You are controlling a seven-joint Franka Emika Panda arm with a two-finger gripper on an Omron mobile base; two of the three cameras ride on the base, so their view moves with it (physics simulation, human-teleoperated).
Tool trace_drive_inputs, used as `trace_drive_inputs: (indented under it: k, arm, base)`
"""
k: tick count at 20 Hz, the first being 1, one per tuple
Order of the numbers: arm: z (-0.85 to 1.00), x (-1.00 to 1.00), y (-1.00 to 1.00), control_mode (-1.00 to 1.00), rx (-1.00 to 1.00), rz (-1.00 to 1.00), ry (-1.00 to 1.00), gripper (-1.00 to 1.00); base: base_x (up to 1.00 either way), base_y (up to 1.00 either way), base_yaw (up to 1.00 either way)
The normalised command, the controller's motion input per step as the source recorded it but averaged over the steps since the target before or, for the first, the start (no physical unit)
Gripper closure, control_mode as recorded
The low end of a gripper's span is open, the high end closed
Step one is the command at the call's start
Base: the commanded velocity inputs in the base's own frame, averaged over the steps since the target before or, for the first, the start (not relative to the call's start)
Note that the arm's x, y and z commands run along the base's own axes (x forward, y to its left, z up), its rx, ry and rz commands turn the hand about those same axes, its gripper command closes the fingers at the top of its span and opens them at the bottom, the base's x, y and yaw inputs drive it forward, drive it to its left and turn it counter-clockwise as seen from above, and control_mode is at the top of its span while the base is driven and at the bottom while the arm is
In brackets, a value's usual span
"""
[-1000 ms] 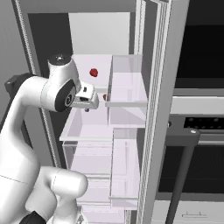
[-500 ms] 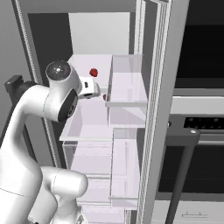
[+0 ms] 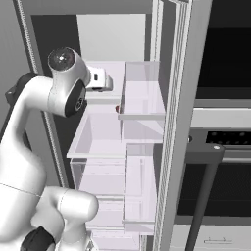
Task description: Take the strawberry from the fridge and place it on top of the pancake, located on the dining counter.
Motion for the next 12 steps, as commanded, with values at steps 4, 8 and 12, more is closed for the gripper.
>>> trace_drive_inputs:
  k: [4, 8, 12]
  arm:
    - [0.26, 0.66, 0.00, -1.00, 0.06, -0.07, 0.09, -1.00]
    - [-0.01, 0.86, 0.03, -1.00, 0.03, -0.03, 0.07, -1.00]
    - [-0.16, 0.75, 0.00, -1.00, 0.02, 0.00, 0.00, -1.00]
  base:
    - [0.00, 0.00, 0.00]
    - [0.00, 0.00, 0.00]
    - [0.00, 0.00, 0.00]
